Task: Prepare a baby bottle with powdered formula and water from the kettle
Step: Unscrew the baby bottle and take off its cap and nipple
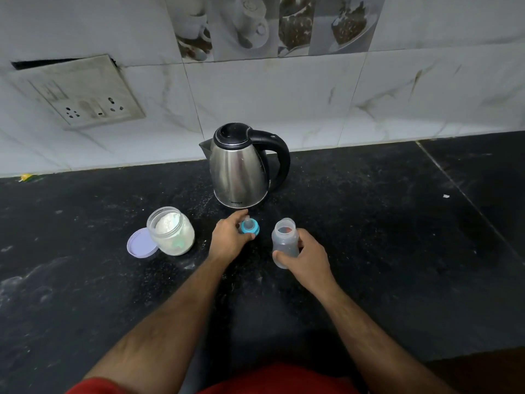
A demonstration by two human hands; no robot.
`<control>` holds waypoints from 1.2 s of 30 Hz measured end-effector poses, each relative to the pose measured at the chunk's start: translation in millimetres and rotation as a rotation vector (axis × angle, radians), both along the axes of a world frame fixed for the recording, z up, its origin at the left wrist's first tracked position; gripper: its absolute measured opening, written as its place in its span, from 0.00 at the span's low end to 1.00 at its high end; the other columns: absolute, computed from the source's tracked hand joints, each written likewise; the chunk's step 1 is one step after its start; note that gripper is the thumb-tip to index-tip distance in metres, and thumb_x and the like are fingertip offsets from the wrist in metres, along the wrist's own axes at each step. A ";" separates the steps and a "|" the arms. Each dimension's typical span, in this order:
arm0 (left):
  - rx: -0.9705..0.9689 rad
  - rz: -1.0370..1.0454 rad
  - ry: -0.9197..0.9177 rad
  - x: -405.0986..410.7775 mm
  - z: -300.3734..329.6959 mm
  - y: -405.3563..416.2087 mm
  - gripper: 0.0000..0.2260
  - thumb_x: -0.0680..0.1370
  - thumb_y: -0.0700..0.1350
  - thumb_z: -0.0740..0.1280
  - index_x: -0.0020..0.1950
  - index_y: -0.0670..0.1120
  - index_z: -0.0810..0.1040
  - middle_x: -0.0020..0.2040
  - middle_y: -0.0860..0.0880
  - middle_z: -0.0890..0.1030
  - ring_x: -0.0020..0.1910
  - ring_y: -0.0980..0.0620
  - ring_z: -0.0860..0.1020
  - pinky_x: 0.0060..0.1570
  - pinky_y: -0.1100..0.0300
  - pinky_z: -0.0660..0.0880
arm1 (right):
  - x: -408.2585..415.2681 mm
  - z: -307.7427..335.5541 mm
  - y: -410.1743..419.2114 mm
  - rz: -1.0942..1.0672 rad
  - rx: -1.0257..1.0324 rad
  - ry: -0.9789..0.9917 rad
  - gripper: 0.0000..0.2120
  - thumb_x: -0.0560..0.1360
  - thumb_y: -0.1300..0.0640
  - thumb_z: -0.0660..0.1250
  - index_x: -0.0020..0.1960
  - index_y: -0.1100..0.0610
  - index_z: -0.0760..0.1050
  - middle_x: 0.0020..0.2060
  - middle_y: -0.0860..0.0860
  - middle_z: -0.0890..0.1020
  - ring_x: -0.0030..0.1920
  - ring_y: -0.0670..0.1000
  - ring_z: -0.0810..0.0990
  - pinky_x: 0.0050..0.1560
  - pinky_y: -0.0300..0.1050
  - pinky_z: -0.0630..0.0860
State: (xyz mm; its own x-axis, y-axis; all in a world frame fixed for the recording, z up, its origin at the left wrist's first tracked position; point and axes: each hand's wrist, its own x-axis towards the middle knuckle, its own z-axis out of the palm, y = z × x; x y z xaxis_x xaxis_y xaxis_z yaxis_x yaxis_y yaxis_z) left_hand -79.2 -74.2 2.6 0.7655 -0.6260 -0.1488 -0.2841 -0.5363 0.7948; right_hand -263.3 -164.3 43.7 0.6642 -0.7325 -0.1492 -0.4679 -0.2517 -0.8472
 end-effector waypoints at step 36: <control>-0.145 0.098 0.103 -31.4 -7.1 130.3 0.16 0.76 0.36 0.69 0.59 0.52 0.83 0.48 0.58 0.86 0.44 0.65 0.81 0.56 0.58 0.78 | 81.1 -15.7 65.3 0.387 -0.062 0.071 0.22 0.64 0.58 0.78 0.57 0.55 0.78 0.50 0.47 0.83 0.51 0.47 0.81 0.55 0.44 0.77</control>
State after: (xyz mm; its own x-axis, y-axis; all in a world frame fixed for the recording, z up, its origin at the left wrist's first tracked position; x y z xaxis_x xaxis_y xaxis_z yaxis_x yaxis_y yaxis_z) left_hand -110.7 56.1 -4.4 0.8093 -0.5698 -0.1430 -0.1492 -0.4348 0.8881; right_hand -182.2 -98.9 28.0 0.8824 -0.4394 -0.1682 -0.3857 -0.4709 -0.7934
